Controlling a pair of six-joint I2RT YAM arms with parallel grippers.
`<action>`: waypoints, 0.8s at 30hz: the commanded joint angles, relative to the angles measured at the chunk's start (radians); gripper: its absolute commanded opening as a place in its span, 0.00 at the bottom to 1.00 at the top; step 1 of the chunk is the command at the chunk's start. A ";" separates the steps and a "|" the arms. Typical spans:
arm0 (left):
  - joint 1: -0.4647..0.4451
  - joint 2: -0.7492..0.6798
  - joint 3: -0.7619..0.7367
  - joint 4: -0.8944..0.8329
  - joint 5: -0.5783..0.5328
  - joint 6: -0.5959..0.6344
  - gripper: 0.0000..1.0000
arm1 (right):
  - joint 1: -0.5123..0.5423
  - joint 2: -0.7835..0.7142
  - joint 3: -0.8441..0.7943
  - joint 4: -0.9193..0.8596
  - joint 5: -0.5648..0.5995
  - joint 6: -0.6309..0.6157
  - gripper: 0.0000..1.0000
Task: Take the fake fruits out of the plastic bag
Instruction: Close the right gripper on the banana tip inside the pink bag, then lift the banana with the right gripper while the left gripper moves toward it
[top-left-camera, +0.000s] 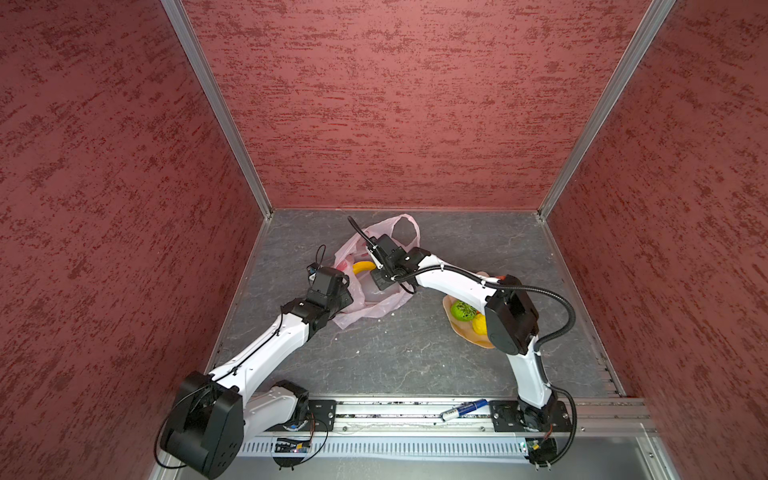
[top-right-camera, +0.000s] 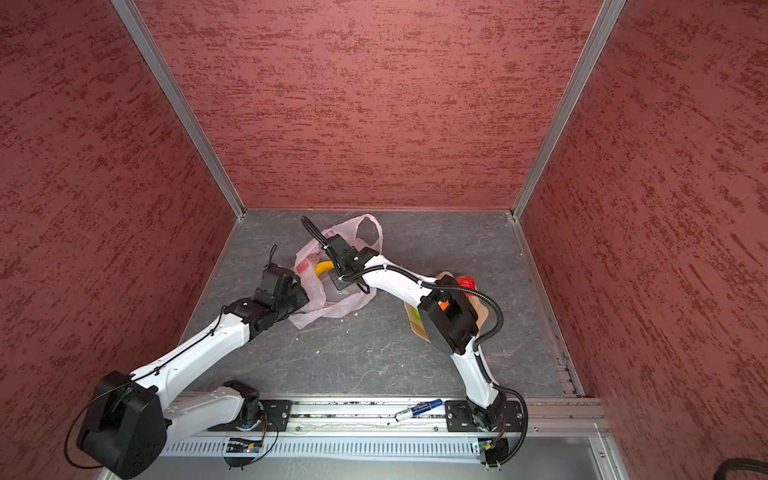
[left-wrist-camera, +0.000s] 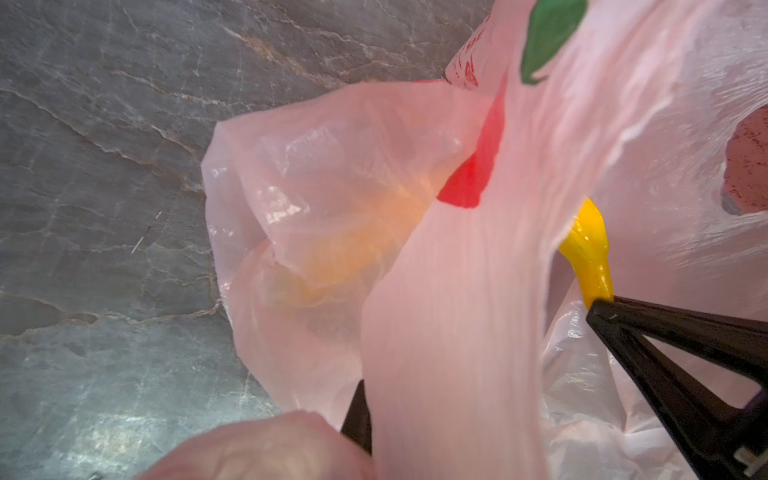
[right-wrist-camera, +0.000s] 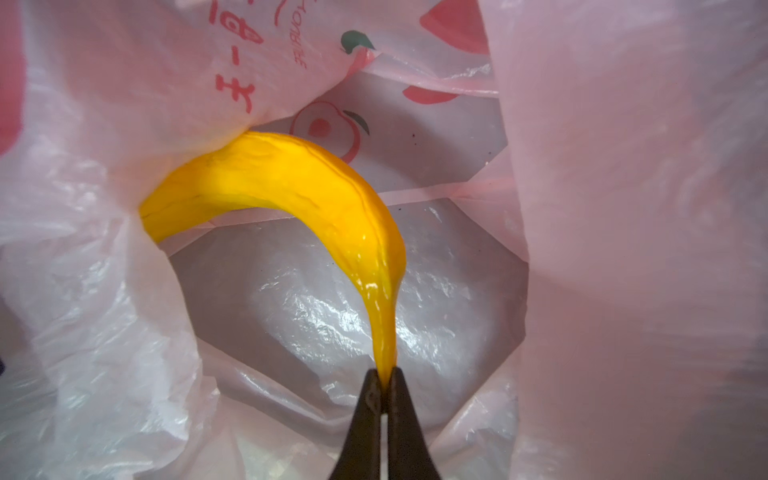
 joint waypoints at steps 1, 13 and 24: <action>-0.001 0.011 0.048 -0.019 -0.020 0.025 0.13 | 0.006 -0.069 0.011 -0.029 0.041 0.004 0.02; 0.031 0.012 0.104 -0.012 -0.013 0.035 0.20 | 0.008 -0.124 0.000 -0.100 0.100 0.031 0.02; 0.041 -0.013 0.109 0.000 0.027 0.027 0.24 | 0.006 -0.107 0.034 -0.151 0.157 0.071 0.02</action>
